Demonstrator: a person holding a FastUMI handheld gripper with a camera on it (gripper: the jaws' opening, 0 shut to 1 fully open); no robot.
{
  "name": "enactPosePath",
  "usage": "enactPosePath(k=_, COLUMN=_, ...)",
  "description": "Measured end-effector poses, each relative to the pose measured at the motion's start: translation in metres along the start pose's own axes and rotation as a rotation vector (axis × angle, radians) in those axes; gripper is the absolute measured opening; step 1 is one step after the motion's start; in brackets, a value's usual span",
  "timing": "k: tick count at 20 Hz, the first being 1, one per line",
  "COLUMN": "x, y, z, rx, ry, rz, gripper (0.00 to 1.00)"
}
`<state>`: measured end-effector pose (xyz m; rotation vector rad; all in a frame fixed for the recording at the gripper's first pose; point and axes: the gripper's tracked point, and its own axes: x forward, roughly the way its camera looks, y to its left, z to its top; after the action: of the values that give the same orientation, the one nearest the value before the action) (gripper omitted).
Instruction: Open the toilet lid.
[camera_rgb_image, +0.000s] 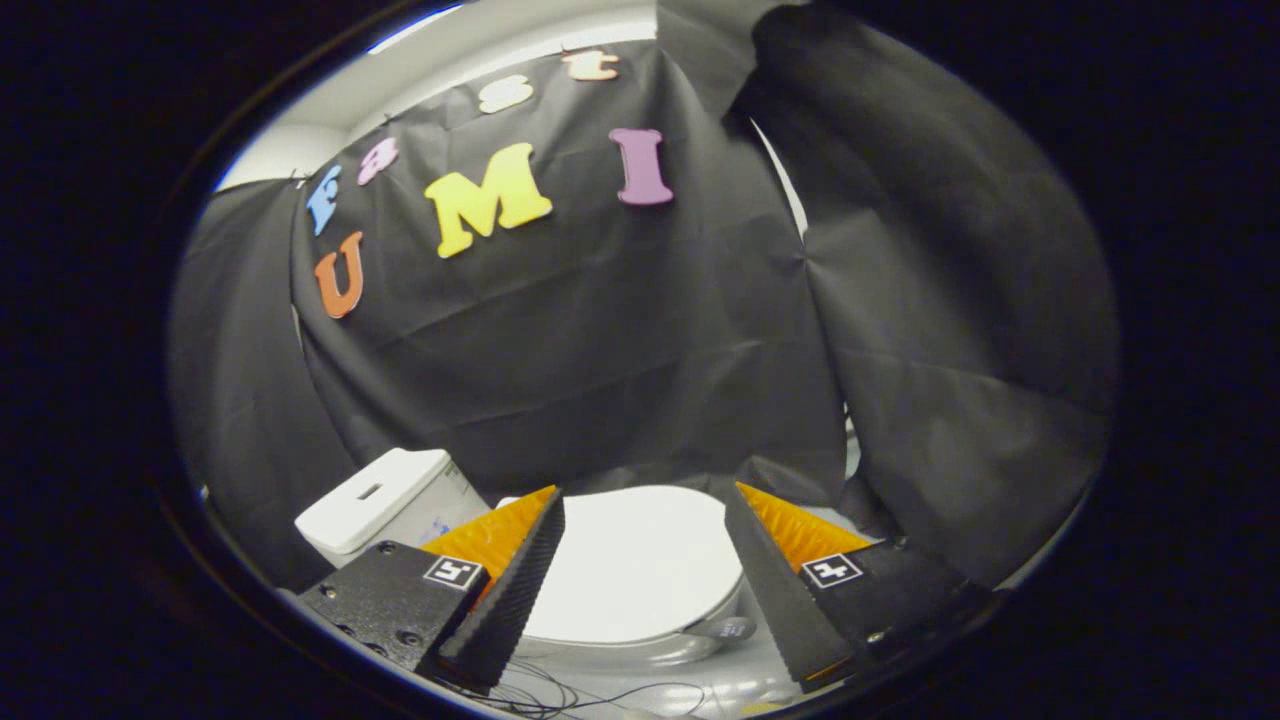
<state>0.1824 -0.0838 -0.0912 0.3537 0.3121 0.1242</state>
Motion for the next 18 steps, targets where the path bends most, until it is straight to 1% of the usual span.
enactPosePath(k=4, x=0.030, y=-0.038, z=-0.028, rx=0.121, ry=0.079, rz=-0.023, gripper=1.00)
enactPosePath(k=9, x=0.052, y=-0.070, z=-0.083, rx=0.306, ry=0.203, rz=-0.037, gripper=1.00)
enactPosePath(k=13, x=0.060, y=-0.092, z=-0.122, rx=0.468, ry=0.262, rz=-0.045, gripper=1.00)
enactPosePath(k=18, x=0.056, y=-0.105, z=-0.156, rx=0.581, ry=0.317, rz=-0.046, gripper=0.98)
